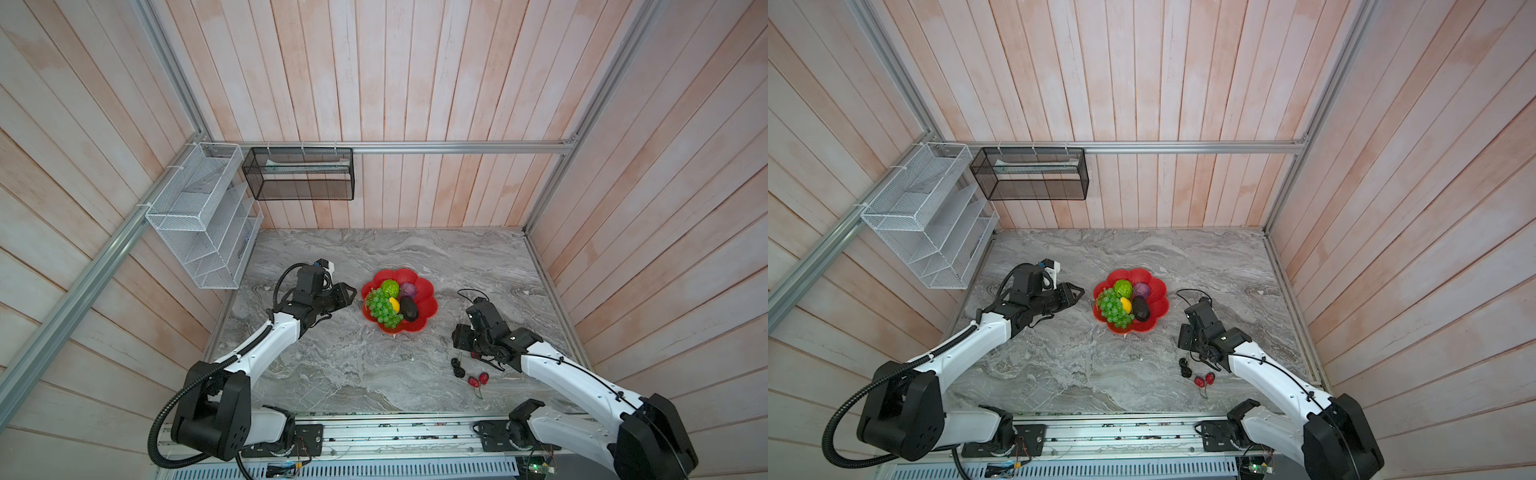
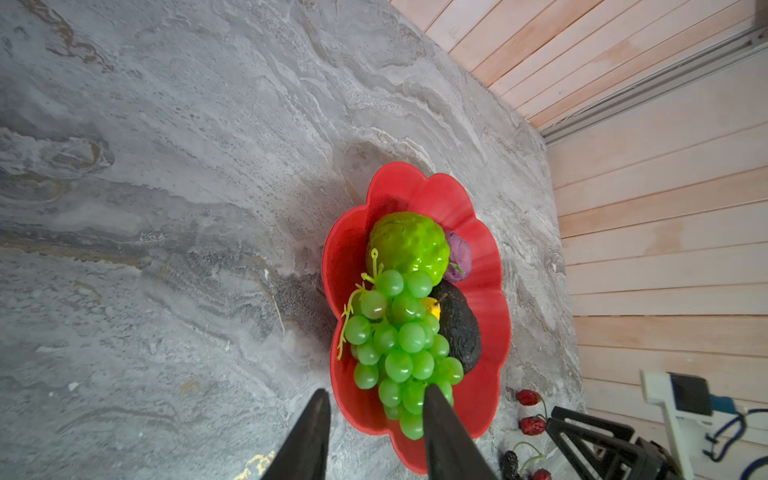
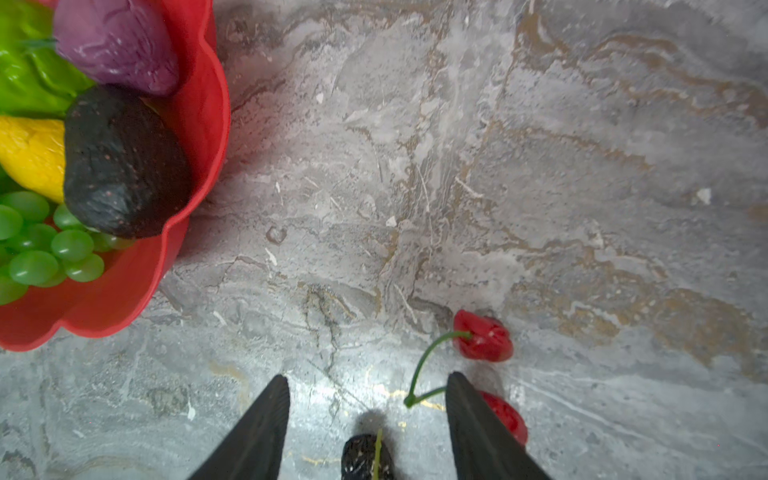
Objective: Place and organize the fake fruits in the fruit bowl
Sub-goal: 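Move the right gripper back over the red cherries while the left gripper withdraws, then lower the right gripper and grasp the red cherries by the stem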
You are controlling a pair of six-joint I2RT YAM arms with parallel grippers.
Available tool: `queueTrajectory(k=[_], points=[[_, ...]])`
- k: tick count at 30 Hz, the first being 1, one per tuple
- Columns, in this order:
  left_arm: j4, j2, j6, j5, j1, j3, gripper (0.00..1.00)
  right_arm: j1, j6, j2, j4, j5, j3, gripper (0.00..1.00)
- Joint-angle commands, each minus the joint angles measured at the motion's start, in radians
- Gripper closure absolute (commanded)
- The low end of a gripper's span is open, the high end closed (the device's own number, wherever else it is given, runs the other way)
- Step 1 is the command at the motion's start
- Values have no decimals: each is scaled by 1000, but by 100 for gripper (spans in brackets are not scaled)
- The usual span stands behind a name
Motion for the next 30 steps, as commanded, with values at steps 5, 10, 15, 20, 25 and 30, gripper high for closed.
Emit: queueTrajectory(k=[5,10,15,20,25,30], points=[[94,-8,-26,71,6,-44,60,17,-9,57,-110,134,80,40],[95,-17,-25,72,14,-49,60,17,-54,116,-112,149,107,44],[96,-19,-24,71,18,-47,60,42,-70,168,-126,179,111,45],[101,-13,-22,75,20,-42,60,84,-70,229,-139,235,119,48],[99,-7,-15,75,26,-32,60,91,-65,278,-161,294,136,57],[100,-10,-15,76,31,-36,60,90,-56,285,-169,316,142,68]])
